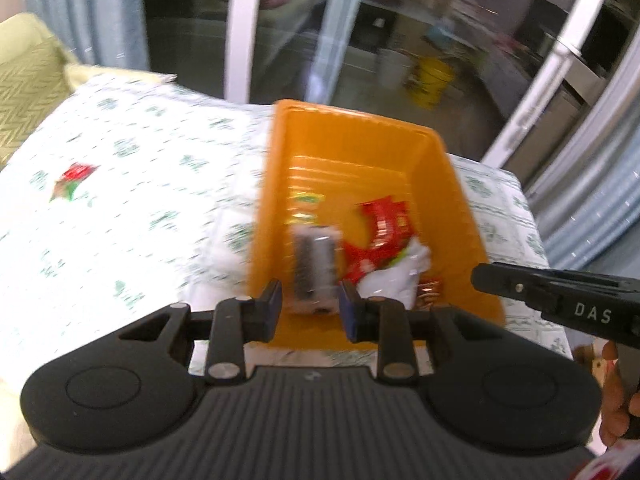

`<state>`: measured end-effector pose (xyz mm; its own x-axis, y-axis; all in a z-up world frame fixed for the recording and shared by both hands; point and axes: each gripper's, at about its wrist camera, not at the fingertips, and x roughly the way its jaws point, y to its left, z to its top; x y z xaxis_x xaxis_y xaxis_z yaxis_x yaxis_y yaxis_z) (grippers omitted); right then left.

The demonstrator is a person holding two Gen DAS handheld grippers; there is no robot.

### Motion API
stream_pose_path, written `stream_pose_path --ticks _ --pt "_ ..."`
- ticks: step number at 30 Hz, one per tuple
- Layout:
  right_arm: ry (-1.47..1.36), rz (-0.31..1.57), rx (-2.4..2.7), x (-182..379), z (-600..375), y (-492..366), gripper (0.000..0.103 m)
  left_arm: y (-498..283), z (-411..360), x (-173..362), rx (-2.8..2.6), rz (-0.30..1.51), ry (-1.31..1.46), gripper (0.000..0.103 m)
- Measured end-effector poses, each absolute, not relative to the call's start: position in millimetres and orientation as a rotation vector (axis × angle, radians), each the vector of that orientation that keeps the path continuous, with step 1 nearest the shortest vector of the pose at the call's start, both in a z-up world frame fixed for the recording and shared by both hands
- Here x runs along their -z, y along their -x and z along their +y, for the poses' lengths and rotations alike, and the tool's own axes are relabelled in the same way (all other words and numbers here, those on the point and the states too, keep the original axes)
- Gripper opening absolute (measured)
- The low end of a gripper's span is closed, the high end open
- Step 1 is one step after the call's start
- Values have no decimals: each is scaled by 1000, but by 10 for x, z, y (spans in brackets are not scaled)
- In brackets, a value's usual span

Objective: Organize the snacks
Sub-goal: 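Open left gripper to drop clear green-strip bag into the orange tray, then move both open grippers from the tray toward the remaining candies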

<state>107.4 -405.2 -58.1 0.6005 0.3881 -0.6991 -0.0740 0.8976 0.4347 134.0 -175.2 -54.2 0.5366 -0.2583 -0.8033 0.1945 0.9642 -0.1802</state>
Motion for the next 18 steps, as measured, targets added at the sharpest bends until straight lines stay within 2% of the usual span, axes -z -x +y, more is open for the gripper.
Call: stream_pose_path --ticks 18 --pt "-254 933 -554 542 -2996 -1197 20 -904 -740 550 28 995 197 28"
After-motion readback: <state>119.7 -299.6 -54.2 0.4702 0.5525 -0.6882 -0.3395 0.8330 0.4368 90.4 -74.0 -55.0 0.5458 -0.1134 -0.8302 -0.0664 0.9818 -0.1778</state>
